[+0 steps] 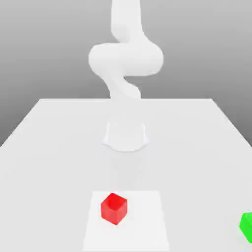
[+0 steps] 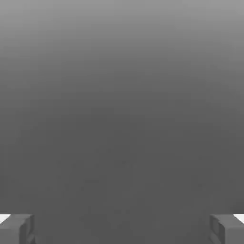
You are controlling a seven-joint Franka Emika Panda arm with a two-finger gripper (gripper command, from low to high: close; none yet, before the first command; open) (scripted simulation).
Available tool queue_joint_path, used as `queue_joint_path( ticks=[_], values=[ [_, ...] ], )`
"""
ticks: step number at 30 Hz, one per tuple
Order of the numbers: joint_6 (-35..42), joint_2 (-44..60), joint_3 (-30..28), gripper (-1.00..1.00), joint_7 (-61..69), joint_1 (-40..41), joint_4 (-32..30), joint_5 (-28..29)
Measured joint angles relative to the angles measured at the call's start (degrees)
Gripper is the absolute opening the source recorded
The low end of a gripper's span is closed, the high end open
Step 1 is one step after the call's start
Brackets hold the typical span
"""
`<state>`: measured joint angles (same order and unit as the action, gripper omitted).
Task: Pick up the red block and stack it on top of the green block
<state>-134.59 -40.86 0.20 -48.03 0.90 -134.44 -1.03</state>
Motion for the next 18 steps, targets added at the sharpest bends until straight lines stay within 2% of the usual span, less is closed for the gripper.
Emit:
queue_joint_path(
  ticks=[10, 18],
  values=[
    [-12.1, 21.4, 1.5, 0.00, -11.0, 3.1, -11.2, -2.2],
    [-21.6, 38.0, 2.2, 0.00, -22.1, 5.4, -20.0, -0.3]
  ],
)
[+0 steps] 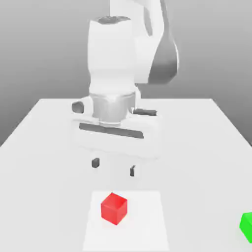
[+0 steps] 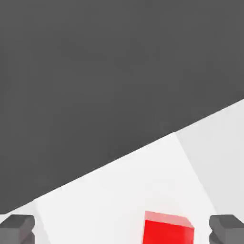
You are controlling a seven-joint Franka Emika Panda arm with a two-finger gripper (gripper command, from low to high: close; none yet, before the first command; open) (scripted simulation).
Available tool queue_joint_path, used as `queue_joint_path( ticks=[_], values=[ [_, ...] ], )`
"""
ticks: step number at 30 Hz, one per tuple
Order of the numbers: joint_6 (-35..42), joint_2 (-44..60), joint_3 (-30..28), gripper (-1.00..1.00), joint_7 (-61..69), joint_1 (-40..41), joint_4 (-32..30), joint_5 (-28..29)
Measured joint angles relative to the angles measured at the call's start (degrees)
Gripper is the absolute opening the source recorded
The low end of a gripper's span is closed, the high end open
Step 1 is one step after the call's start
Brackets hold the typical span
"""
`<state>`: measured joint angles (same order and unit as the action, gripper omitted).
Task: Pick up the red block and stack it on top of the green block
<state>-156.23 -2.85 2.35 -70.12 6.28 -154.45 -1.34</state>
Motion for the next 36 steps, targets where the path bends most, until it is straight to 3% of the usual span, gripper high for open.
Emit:
queue_joint_path(
  ticks=[8, 9, 16, 22, 36],
  values=[
    [-12.8, 16.6, -1.5, 0.00, -4.6, -0.7, -0.8, 2.4],
    [-13.8, 17.8, -1.6, -1.00, -4.6, -0.8, -0.7, 2.5],
    [-13.8, 17.7, -1.5, -1.00, -4.8, -0.7, -0.7, 2.6],
    [-4.3, 6.7, -1.0, -1.00, -4.1, -0.6, -2.2, 1.9],
    [11.1, 18.1, 16.5, -1.00, 12.0, -18.8, 23.1, 10.4]
  ],
)
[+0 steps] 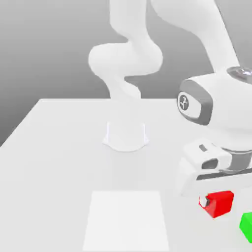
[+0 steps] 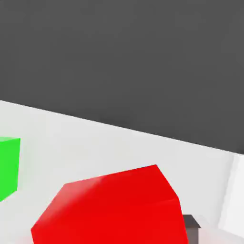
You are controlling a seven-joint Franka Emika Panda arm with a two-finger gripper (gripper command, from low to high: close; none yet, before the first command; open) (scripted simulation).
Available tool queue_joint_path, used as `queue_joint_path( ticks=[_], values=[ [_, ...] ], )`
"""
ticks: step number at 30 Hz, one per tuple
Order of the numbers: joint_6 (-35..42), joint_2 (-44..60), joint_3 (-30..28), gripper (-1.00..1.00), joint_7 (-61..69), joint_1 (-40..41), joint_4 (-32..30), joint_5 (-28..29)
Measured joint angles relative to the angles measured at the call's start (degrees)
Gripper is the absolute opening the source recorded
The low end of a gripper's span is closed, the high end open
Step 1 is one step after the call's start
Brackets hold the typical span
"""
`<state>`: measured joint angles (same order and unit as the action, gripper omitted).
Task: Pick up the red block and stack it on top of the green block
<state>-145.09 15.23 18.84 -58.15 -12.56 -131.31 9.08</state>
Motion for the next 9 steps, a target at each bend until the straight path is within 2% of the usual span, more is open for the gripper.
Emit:
queue_joint_path(
  ticks=[4, 5, 9],
  values=[
    [-3.2, 7.0, -0.2, -1.00, -0.2, -3.9, 3.6, 4.1],
    [-4.7, 8.9, -1.0, 1.00, -0.8, -4.6, 3.8, 5.2],
    [-4.7, 8.9, -1.0, 1.00, -0.8, -4.6, 3.8, 5.2]
  ],
)
